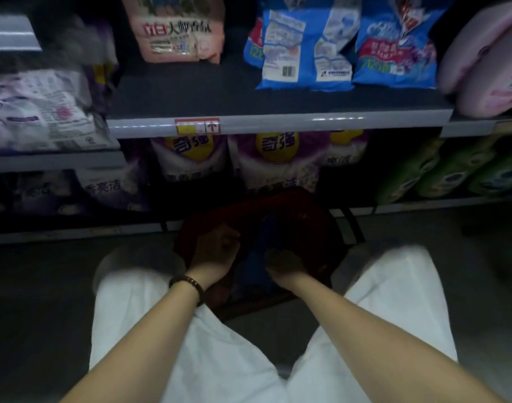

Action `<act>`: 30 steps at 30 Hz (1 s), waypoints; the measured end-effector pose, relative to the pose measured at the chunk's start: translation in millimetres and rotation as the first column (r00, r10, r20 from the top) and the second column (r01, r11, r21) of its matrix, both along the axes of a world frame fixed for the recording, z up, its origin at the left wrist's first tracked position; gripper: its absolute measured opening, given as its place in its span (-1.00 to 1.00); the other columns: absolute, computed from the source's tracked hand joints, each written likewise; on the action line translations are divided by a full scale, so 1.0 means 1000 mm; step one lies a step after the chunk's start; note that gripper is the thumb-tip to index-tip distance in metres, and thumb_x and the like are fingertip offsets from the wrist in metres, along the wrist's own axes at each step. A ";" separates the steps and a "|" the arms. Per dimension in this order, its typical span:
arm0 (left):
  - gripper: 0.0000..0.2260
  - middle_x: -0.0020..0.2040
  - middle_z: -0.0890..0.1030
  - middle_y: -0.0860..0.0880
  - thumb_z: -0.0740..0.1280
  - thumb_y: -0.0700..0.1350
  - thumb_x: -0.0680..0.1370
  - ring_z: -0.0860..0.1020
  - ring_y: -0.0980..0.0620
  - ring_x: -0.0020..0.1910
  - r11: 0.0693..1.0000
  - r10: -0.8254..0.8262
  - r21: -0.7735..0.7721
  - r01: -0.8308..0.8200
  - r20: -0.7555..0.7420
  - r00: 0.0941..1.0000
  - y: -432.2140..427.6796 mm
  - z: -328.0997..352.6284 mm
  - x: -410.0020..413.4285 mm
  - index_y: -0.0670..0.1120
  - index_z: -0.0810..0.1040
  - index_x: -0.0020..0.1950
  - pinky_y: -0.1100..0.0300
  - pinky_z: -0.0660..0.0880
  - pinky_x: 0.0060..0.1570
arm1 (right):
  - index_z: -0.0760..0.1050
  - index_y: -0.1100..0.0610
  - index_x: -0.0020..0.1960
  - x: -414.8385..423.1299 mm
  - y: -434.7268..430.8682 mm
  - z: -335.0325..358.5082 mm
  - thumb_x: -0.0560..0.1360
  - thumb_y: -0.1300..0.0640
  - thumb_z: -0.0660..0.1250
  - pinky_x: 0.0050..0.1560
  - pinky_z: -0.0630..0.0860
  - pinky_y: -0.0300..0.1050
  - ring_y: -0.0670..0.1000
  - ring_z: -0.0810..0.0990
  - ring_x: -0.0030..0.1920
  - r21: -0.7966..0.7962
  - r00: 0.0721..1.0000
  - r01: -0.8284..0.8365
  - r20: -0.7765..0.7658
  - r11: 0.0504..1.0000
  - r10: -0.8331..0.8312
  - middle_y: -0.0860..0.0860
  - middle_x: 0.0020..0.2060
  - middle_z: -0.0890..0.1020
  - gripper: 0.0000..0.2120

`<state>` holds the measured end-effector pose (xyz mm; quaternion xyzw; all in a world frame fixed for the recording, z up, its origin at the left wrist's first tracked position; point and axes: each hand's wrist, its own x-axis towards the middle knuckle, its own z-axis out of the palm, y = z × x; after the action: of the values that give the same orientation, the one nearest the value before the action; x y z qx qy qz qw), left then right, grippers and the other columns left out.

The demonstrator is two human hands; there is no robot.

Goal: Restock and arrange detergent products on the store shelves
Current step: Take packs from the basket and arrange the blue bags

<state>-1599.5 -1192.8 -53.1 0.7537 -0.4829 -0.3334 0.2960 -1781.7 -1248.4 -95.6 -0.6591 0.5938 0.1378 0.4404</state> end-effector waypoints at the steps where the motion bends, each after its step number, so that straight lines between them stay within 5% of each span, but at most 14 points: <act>1: -0.82 -0.14 0.67 0.12 0.43 -0.18 0.59 0.70 0.06 -0.17 1.000 0.001 -0.013 -0.001 -0.013 1.000 -0.001 -0.002 0.001 0.13 0.58 -0.02 0.00 0.65 0.01 | 0.29 0.16 0.61 -0.004 -0.002 -0.006 0.75 -0.01 0.09 0.25 0.53 0.00 0.18 0.56 0.32 -0.009 1.000 -0.010 -0.013 1.000 0.010 0.15 0.41 0.52 -0.52; 3: -0.85 -0.14 0.66 0.14 0.41 -0.20 0.59 0.70 0.04 -0.16 0.999 0.009 -0.032 -0.011 -0.050 0.999 -0.007 -0.004 0.003 0.08 0.60 0.02 0.02 0.64 0.01 | 0.18 0.13 0.66 -0.006 -0.005 -0.013 0.74 -0.02 0.09 0.34 0.46 0.01 0.21 0.50 0.40 -0.009 0.999 -0.023 -0.024 1.000 0.023 0.16 0.50 0.45 -0.48; 7: -0.78 -0.10 0.70 0.03 0.40 -0.21 0.58 0.72 -0.02 -0.14 0.999 0.024 -0.035 -0.028 -0.099 0.995 -0.017 -0.017 0.009 0.14 0.58 -0.03 -0.11 0.66 0.02 | 0.29 0.13 0.59 0.003 -0.001 -0.025 0.73 0.00 0.15 0.28 0.43 -0.02 0.22 0.50 0.40 0.006 0.998 -0.034 -0.055 0.999 0.034 0.16 0.46 0.48 -0.53; 13: -0.84 -0.08 0.70 0.02 0.40 -0.23 0.58 0.70 0.03 -0.12 0.998 0.029 -0.048 -0.036 -0.127 0.991 -0.024 -0.022 0.012 0.05 0.60 -0.01 -0.08 0.67 0.01 | 0.09 0.02 0.69 0.011 0.009 -0.057 0.71 -0.11 0.12 0.59 0.24 0.15 0.20 0.27 0.59 -0.014 0.955 -0.227 -0.199 0.974 0.220 0.11 0.63 0.26 -0.41; 18: -0.88 -0.05 0.68 0.07 0.35 -0.03 0.55 0.67 0.12 -0.13 0.996 -0.054 -0.075 0.054 0.003 0.999 -0.026 -0.029 0.015 0.23 0.55 -0.07 -0.06 0.61 0.07 | 0.22 0.08 0.64 0.011 0.011 -0.062 0.74 0.02 0.10 0.50 0.38 0.07 0.17 0.42 0.49 -0.019 0.947 -0.228 -0.236 0.974 0.217 0.13 0.53 0.41 -0.52; 21: -0.95 -0.04 0.68 0.12 0.24 0.15 0.51 0.67 0.09 -0.04 0.995 -0.090 -0.033 0.093 0.076 0.993 -0.029 -0.039 0.015 0.33 0.48 -0.11 -0.14 0.52 0.24 | 0.30 0.13 0.60 0.005 0.011 -0.057 0.73 0.05 0.15 0.50 0.35 0.00 0.17 0.43 0.48 -0.081 0.982 -0.117 -0.156 0.990 0.103 0.14 0.51 0.44 -0.54; 26: -0.84 -0.06 0.67 0.14 0.28 0.19 0.43 0.67 0.07 -0.03 0.995 -0.095 0.014 0.094 0.076 0.993 -0.026 -0.046 0.008 0.28 0.48 -0.01 -0.16 0.49 0.31 | 0.52 0.19 0.41 -0.012 -0.018 -0.006 0.74 0.09 0.14 0.16 0.37 -0.22 0.15 0.58 0.32 -0.261 0.960 0.277 0.112 0.925 -0.256 0.15 0.34 0.61 -0.66; 28: -0.63 -0.02 0.65 0.18 0.41 0.29 0.32 0.66 0.05 0.06 0.990 -0.125 0.073 0.124 0.017 0.992 -0.019 -0.049 0.003 0.39 0.43 0.08 -0.14 0.55 0.26 | 0.63 0.09 0.24 -0.014 -0.028 0.031 0.71 0.08 0.17 0.13 0.40 -0.18 0.12 0.63 0.16 -0.290 0.891 0.424 0.302 0.858 -0.338 0.14 0.20 0.68 -0.72; 30: -0.22 0.18 0.58 0.21 0.53 0.48 0.12 0.58 0.10 0.20 0.972 -0.184 0.154 0.178 0.022 0.983 -0.011 -0.031 -0.006 0.47 0.33 0.28 -0.03 0.54 0.29 | 0.63 -0.03 -0.08 -0.019 -0.029 0.067 0.65 0.02 0.21 0.09 0.53 0.02 0.06 0.62 -0.08 -0.257 0.784 0.531 0.509 0.807 -0.354 0.08 -0.09 0.69 -0.76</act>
<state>-1605.3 -1203.5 -83.9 0.7327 -0.5281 -0.3813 0.1974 -1800.5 -1277.0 -29.1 -0.5843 0.6348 -0.2433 0.4432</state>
